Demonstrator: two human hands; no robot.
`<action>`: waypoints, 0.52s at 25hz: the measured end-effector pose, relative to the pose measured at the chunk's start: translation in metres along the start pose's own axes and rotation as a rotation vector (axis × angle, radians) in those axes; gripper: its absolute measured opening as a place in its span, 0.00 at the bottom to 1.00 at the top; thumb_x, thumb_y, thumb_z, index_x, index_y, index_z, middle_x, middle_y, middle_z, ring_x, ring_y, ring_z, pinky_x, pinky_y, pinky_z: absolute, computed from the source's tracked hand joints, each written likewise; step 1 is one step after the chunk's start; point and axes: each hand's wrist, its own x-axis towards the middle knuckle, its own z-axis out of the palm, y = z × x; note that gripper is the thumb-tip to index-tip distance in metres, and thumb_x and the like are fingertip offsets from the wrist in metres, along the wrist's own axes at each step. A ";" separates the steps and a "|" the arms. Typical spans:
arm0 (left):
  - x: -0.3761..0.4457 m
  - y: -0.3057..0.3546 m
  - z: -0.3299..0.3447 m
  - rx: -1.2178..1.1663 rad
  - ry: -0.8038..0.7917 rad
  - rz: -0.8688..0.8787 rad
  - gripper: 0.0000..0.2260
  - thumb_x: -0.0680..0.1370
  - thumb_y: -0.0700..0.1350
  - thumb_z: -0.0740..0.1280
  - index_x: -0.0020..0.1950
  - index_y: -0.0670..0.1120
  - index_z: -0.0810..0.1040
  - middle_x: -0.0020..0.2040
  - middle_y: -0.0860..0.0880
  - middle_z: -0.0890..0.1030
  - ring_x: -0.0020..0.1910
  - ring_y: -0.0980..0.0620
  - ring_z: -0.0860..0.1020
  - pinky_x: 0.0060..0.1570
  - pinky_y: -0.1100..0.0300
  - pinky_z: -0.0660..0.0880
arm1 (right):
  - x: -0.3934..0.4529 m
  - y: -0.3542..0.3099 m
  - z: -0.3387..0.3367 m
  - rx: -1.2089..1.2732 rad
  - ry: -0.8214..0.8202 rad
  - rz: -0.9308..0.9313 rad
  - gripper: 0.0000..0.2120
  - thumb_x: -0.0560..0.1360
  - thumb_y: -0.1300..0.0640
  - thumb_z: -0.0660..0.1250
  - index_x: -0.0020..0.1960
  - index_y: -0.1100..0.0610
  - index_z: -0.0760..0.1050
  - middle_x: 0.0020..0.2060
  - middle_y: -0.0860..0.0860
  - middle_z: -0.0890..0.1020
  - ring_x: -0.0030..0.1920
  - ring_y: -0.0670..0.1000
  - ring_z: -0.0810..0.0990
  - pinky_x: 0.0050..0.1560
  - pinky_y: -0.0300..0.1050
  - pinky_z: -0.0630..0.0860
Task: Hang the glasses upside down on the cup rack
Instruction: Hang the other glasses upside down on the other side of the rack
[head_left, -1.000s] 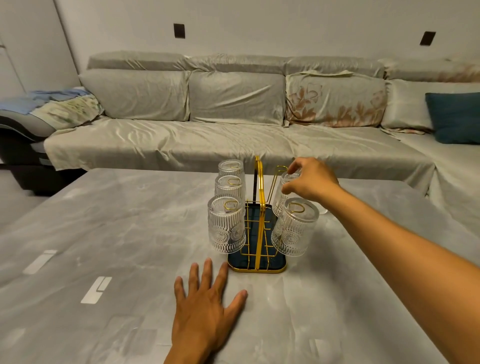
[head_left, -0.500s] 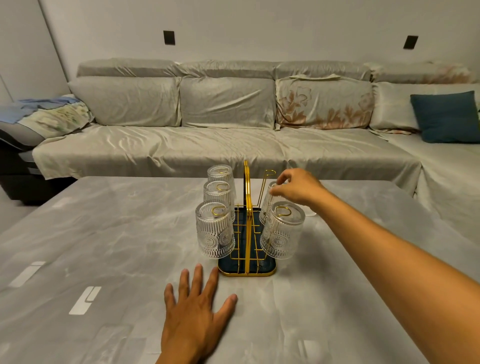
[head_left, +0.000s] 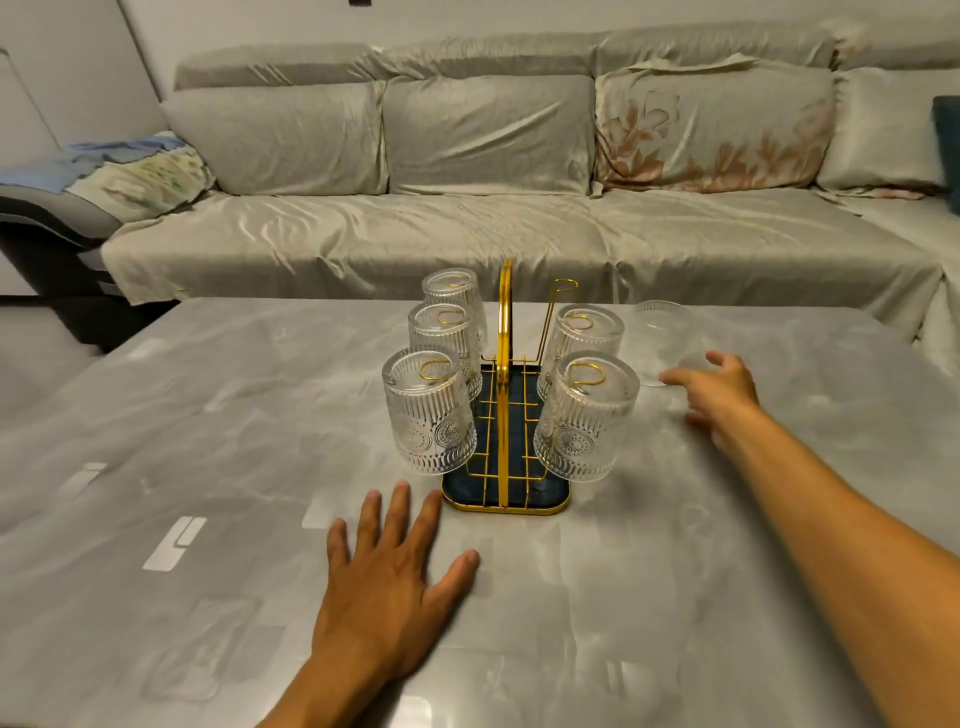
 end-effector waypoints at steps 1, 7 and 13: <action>0.001 -0.001 0.001 0.008 -0.001 0.001 0.35 0.68 0.77 0.34 0.74 0.67 0.34 0.79 0.55 0.36 0.76 0.50 0.32 0.73 0.43 0.32 | 0.007 0.005 0.011 0.027 -0.007 -0.025 0.40 0.64 0.54 0.77 0.71 0.51 0.62 0.67 0.54 0.72 0.56 0.56 0.76 0.54 0.53 0.77; 0.003 -0.002 0.005 0.003 0.009 -0.013 0.33 0.69 0.77 0.36 0.72 0.70 0.32 0.77 0.59 0.34 0.75 0.54 0.29 0.71 0.47 0.28 | 0.048 0.008 0.044 -0.053 0.013 -0.040 0.47 0.61 0.48 0.78 0.72 0.48 0.57 0.70 0.54 0.71 0.66 0.60 0.71 0.65 0.57 0.71; 0.009 0.002 0.002 0.002 -0.044 -0.038 0.32 0.66 0.79 0.33 0.67 0.73 0.29 0.76 0.59 0.30 0.73 0.53 0.28 0.69 0.46 0.26 | 0.032 0.003 0.035 -0.052 0.043 -0.031 0.43 0.58 0.44 0.79 0.66 0.53 0.64 0.65 0.54 0.74 0.60 0.58 0.75 0.56 0.53 0.75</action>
